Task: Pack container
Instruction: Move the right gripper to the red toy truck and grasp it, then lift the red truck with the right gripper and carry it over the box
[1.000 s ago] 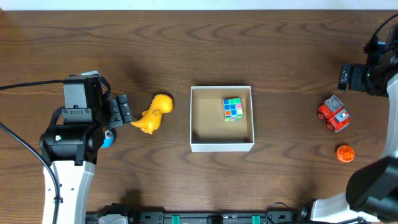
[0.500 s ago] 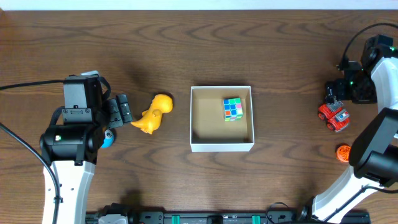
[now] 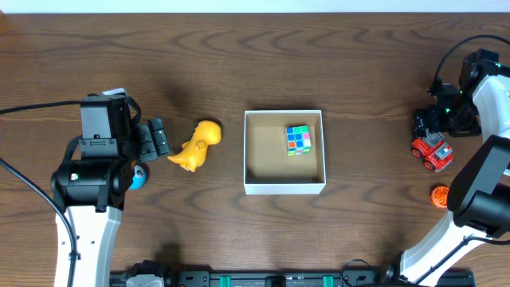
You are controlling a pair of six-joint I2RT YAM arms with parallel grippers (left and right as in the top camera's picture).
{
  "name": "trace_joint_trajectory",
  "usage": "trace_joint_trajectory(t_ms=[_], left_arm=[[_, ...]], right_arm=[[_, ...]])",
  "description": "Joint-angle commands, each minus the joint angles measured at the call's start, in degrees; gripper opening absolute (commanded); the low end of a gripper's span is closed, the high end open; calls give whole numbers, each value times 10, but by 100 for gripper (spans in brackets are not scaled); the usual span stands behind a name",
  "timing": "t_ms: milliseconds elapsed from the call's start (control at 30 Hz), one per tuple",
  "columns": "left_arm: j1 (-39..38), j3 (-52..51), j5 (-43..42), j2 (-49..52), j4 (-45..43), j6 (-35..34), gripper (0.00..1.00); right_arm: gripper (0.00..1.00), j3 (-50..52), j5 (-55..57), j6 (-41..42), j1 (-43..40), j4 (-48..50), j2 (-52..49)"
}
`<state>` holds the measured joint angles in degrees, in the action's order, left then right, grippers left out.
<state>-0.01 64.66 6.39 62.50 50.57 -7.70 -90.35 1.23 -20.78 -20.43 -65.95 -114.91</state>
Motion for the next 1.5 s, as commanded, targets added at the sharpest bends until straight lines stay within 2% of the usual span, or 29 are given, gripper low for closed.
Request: trace_joint_trajectory(t_ms=[0,300,633,733,967,1233,1467], left_arm=[[3,12,3,0,-1,-5,98],[3,12,3,0,-1,-5,98],[3,12,2,0,-1,-5,98],[3,12,2,0,-1,-5,98],[3,12,2,0,-1,-5,98],[3,12,2,0,-1,-5,98],[3,12,3,0,-1,-5,98]], right_arm=[[99,1,-1,-10,3,-2,-6],[99,44,19,-40,-2,11,-6],[99,121,20,-65,-2,95,-6],[92,128,20,-65,-2,108,-6],[90,129,18,-49,-2,119,-6],[76,129,12,2,-2,140,-6],[64,129,5,7,-2,141,-6]])
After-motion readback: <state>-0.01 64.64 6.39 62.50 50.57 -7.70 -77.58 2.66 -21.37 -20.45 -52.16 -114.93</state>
